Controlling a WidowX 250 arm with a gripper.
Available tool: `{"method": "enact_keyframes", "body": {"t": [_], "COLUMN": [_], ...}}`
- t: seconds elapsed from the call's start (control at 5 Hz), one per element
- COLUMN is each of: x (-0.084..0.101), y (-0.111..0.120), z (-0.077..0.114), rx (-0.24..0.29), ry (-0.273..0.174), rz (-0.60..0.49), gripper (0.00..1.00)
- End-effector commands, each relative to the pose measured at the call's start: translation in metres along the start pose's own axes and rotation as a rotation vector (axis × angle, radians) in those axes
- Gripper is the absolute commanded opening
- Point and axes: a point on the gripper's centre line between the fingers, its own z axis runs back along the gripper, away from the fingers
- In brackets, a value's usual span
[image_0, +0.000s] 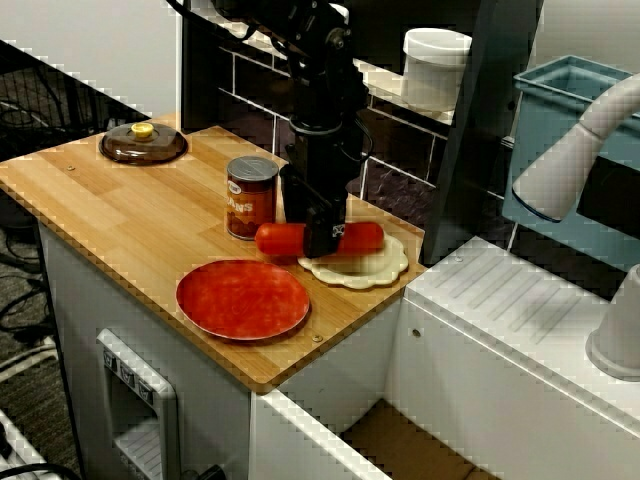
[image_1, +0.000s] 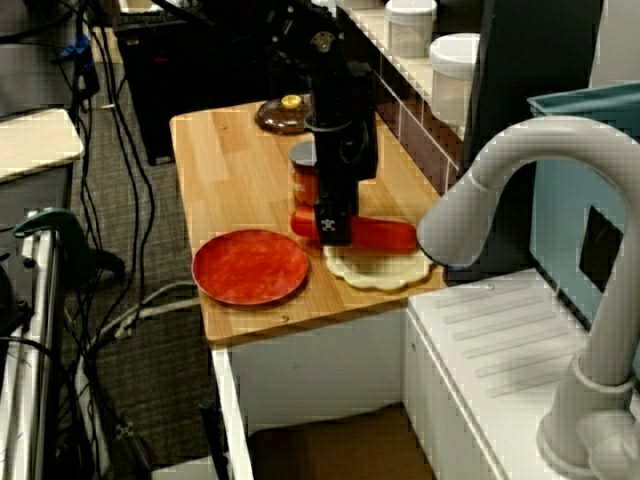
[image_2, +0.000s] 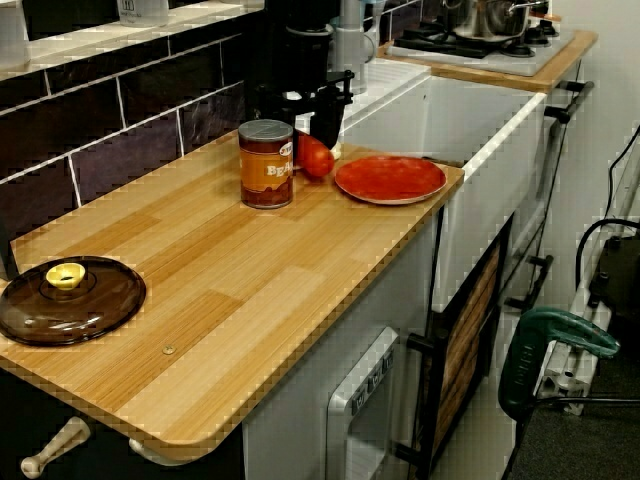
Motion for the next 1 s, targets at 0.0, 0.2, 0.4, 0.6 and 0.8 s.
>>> {"method": "enact_keyframes", "body": {"t": [0.0,0.2,0.4,0.6,0.8], "x": [-0.005,-0.011,-0.02,-0.034,-0.051], "y": [0.006,0.009,0.011,0.013,0.015], "z": [0.03,0.04,0.05,0.06,0.072], "rx": [0.011,0.003,-0.003,-0.01,-0.026], "ry": [-0.066,-0.078,-0.082,-0.097,-0.114], "rz": [0.008,0.013,0.011,0.005,-0.021], "gripper": [0.0,0.0,0.0,0.0,0.0]}}
